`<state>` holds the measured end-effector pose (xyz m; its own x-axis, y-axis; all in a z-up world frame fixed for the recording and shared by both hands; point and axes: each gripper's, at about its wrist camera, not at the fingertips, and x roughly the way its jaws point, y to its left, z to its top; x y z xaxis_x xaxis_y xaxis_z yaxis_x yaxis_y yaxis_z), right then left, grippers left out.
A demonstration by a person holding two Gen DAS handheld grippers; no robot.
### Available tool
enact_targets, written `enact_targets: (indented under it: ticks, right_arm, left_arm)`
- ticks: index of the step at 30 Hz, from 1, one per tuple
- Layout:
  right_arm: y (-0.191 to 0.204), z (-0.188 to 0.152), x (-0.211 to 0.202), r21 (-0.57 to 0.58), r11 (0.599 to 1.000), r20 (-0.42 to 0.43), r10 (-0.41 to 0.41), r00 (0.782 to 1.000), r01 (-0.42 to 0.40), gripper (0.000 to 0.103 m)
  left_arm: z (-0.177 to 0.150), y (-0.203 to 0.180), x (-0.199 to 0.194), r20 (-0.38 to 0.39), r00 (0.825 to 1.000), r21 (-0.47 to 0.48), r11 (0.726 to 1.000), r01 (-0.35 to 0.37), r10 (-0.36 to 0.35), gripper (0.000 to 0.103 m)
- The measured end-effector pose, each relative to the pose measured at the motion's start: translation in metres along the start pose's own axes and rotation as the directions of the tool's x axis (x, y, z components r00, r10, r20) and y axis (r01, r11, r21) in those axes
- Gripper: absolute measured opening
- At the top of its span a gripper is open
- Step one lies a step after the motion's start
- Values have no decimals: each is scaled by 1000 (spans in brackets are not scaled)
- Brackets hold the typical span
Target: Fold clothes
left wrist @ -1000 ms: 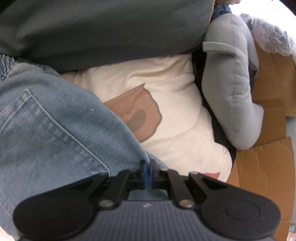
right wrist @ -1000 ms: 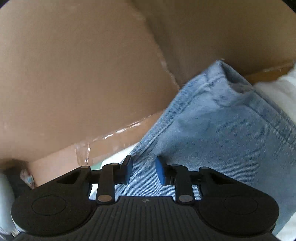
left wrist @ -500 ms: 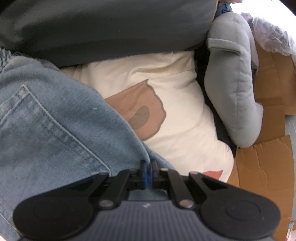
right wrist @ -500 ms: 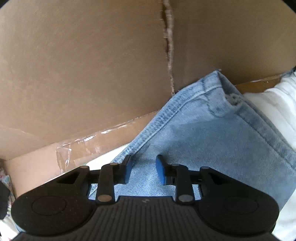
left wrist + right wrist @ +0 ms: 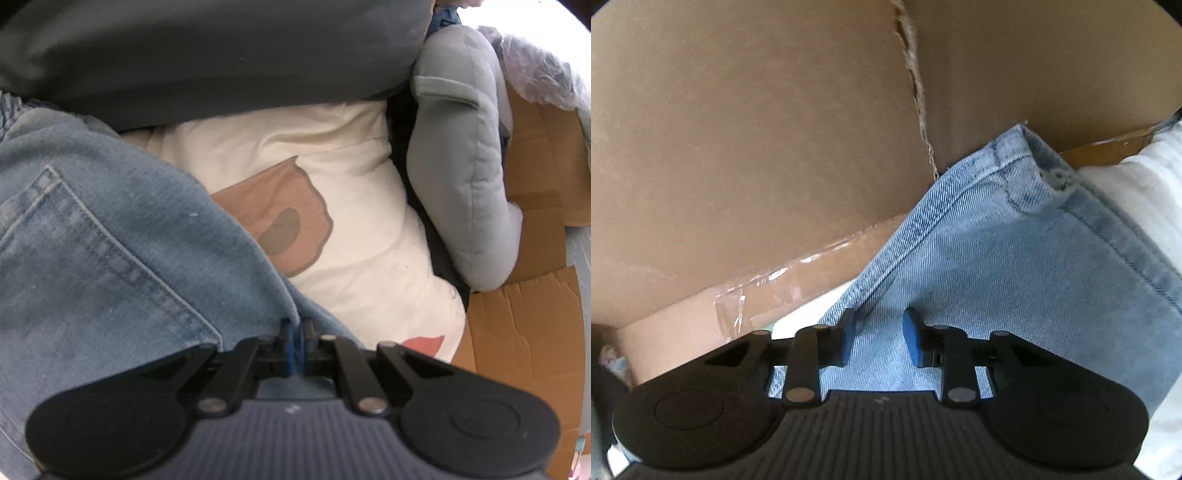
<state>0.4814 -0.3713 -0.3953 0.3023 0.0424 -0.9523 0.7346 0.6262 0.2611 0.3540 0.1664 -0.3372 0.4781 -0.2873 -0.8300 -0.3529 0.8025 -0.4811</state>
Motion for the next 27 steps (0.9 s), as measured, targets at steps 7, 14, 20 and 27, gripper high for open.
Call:
enact_targets:
  ticks: [7,14,20,27]
  right_arm:
    - [5,-1,6,6,1000,1,-28,1000,28,37]
    - [10,-8,5,31,997,39,-72,997,71,0]
    - [-8,-12,-17,14,998,78,61,995,-62,0]
    - [-26,-15,-37,62,981,147,172,974,-182,0]
  left_arm:
    - [-1,-5,3,1,1000,12,1000,-3,3,3]
    - [-2,1,-4,1,1000,5,1000,9,-9,3]
    - [-3,-5,-18,20,999,40,999,31,-32,3]
    - [-3,-10,-29,46,997,46,997,59,-61,2]
